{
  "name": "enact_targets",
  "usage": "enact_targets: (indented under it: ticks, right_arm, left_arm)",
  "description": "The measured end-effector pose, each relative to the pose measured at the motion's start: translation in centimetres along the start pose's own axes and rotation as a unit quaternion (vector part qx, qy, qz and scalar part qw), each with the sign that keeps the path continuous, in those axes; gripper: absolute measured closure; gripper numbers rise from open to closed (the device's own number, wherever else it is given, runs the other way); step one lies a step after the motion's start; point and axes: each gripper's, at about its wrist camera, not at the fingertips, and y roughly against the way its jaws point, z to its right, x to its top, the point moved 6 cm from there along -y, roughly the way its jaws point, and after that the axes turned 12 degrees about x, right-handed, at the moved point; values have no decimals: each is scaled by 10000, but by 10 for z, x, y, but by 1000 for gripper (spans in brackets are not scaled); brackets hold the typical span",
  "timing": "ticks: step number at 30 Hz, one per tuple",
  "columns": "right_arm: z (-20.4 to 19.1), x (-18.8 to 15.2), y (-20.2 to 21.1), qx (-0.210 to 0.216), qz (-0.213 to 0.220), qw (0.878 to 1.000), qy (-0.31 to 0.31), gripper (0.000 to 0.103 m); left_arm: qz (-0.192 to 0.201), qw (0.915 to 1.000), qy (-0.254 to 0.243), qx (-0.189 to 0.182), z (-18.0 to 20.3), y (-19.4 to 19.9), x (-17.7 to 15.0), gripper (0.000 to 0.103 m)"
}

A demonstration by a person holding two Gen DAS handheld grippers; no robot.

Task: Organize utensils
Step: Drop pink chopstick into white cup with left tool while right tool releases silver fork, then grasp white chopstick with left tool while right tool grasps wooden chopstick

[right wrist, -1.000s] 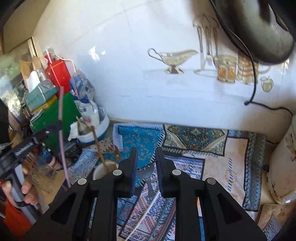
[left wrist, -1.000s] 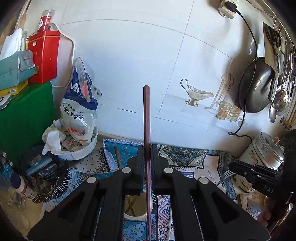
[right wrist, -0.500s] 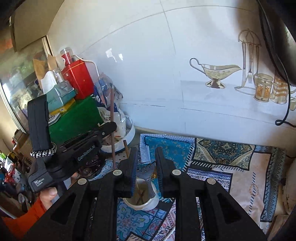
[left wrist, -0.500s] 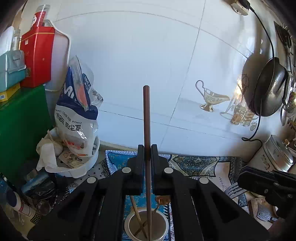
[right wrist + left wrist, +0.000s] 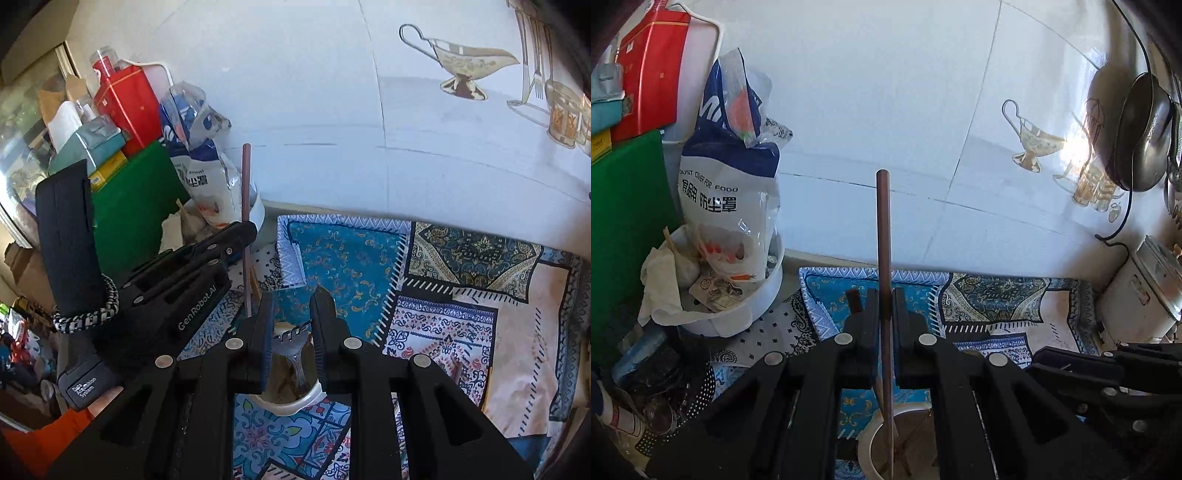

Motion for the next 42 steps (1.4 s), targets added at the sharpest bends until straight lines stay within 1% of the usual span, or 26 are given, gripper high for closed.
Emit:
enact_targets:
  ticks: [7,11,17,21,24,26,27,32,35,37,39,42]
  right_arm:
    - [10,-14,-21,-170,-374,9990,-161,86]
    - [11,-17,-24,-201,-453,9986,-167,86]
    - [7,-17,-20,-276,-455,9985,-85,85]
    - [5,-17,-10,-327,-415,9986,-44,83]
    - [3,-17,1,-384,-342,9987,33,79]
    - [3,-17,9,-443,-284,9986,67,74]
    - [3,-17,15,-472,-244,9985,94,74]
    - [5,-17,41,-646,-71,9977,205,65]
    - [9,-19,58,-754,34,9968,260,62]
    - [14,-21,71,-843,93,9960,290,61]
    - [18,-25,82,-910,138,9953,298,61]
    - [30,-31,100,-1029,206,9942,250,60]
  left_arm:
    - [-281,9994,-139,-155,-4,-3,-16,99]
    - [-528,9981,-177,-270,-3,1,-24,99]
    - [-697,9963,-407,-282,0,17,-29,99]
    - [-731,9960,-442,-271,1,31,-27,99]
    - [-666,9964,-472,-223,3,45,-24,99]
    - [-629,9967,-489,-173,5,52,-22,99]
    - [-618,9968,-486,-163,7,56,-21,98]
    - [-547,9972,-487,-170,17,74,-18,92]
    - [-516,9972,-522,-168,28,83,-19,83]
    - [-502,9972,-520,-167,36,88,-20,75]
    - [-485,9973,-517,-165,43,92,-21,71]
    - [-496,9970,-570,-152,58,94,-25,69]
